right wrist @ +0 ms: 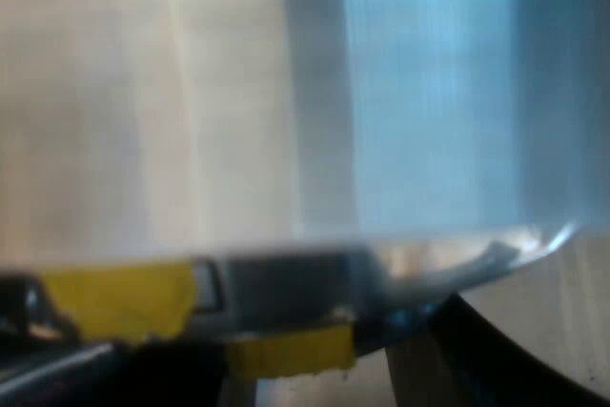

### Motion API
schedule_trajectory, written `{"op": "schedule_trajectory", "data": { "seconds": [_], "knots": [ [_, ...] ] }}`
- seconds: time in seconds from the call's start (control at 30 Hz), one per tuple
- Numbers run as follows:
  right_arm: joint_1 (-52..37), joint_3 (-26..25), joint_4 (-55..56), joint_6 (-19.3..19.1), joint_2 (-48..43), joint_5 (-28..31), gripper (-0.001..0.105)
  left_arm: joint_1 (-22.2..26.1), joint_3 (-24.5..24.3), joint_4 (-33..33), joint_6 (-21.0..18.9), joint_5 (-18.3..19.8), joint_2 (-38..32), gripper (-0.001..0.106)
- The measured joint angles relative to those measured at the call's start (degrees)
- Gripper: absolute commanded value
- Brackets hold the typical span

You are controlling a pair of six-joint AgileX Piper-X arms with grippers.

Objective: Put the handle in the coffee machine

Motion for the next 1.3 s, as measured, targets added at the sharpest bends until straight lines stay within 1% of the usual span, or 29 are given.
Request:
{"op": "schedule_trajectory", "data": {
  "seconds": [0.27,0.47,0.57,0.67,0.73,0.77,0.83,0.9,0.97,1.07,1.17,1.23,1.3],
  "knots": [
    [0.0,0.2,-0.1,0.0,0.0,1.0,0.036,0.0,0.0,4.1,-0.1,2.4,-0.1,0.001],
    [0.0,0.2,-0.1,0.0,0.0,1.0,0.036,-0.3,0.0,4.5,-1.2,2.9,-0.1,0.0],
    [0.1,0.4,-0.3,0.0,0.0,1.4,0.036,-2.6,0.0,4.1,-4.0,2.6,-0.1,0.0],
    [0.1,0.5,-0.4,0.0,0.0,1.8,0.036,-4.0,0.0,3.3,-5.9,1.7,-0.1,0.0],
    [0.1,0.5,-0.2,0.0,0.0,1.9,0.036,-5.9,0.5,1.0,-10.8,-0.1,-0.2,0.0],
    [0.1,0.5,-0.1,0.0,0.0,1.9,0.036,-6.0,0.9,0.0,-12.3,-0.1,-0.4,0.0],
    [0.1,0.5,-0.1,0.0,0.0,1.9,0.036,-6.0,1.6,-1.0,-14.1,-0.1,-1.0,0.0],
    [0.1,0.5,-0.1,0.0,0.0,2.0,0.036,-6.1,3.9,-4.0,-16.8,-0.1,-3.5,0.0],
    [0.1,0.5,0.1,0.0,0.0,2.2,0.036,-6.6,5.8,-5.3,-17.7,-0.2,-5.0,0.0],
    [0.1,0.5,2.0,0.4,0.0,2.6,0.036,-7.8,8.8,-7.6,-18.5,-1.8,-7.2,0.0],
    [0.4,0.5,5.1,0.4,-0.3,2.5,0.036,-8.4,9.5,-8.3,-18.7,-2.6,-7.8,0.0],
    [1.7,0.5,7.8,0.9,-0.5,0.4,0.036,-8.6,9.7,-8.4,-18.8,-2.7,-8.0,0.0],
    [2.0,0.7,8.2,1.4,-0.7,-0.2,0.036,-8.8,10.0,-8.5,-19.1,-2.8,-8.3,0.0]
  ]
}}
